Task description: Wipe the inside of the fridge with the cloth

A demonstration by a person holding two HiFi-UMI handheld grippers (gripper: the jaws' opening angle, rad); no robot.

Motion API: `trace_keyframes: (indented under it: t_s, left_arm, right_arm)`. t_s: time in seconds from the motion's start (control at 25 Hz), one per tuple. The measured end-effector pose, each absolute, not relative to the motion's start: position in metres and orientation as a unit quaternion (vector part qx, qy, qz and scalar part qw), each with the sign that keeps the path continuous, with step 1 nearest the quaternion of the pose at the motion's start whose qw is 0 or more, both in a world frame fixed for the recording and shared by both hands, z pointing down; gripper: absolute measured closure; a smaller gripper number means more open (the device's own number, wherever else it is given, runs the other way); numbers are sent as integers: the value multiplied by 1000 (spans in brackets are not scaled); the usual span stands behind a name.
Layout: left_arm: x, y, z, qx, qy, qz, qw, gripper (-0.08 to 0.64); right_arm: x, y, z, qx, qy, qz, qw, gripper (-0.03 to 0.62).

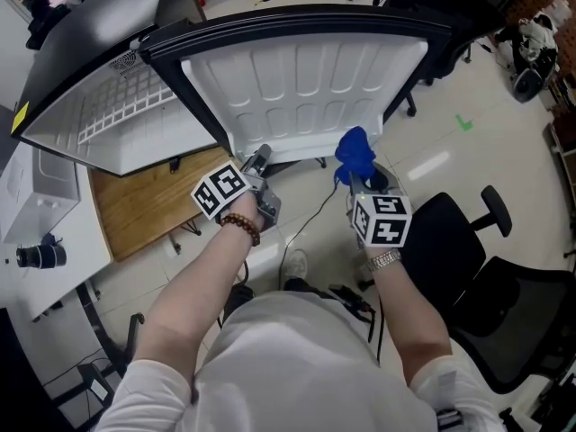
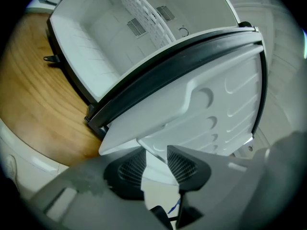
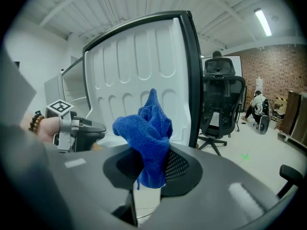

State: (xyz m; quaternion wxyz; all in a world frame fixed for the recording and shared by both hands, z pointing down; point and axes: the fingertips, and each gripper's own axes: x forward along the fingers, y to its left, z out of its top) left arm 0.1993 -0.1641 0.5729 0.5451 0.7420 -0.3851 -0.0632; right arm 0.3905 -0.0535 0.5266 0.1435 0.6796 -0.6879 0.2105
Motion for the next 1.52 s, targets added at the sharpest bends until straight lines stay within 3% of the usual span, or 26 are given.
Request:
trace_keyframes:
  t_s: [0.08, 0.36, 0.52, 0.68, 1.04, 1.52]
  left_arm:
    - [197, -163, 575, 742, -388, -60, 544, 459]
    - [191, -155, 571, 764, -373, -61, 524, 466]
    - [189, -154, 553, 792, -358, -75, 489, 537]
    - [194, -146, 554, 788, -339, -68, 510, 530]
    - [189, -152, 576, 748, -346, -71, 562, 428]
    - [193, -172, 581, 713, -360, -130, 588, 424]
  right_arm:
    - [385, -52, 528, 675, -692, 210, 147, 506]
    - [363, -52, 527, 658, -709, 204, 151, 506]
    - [351, -53, 526, 647, -720, 199, 153, 506]
    - [340, -54, 528, 640, -726, 200, 154, 506]
    - [330, -62, 526, 632, -733, 195, 156, 506]
    - [322, -63, 534, 625, -735, 204, 165, 506]
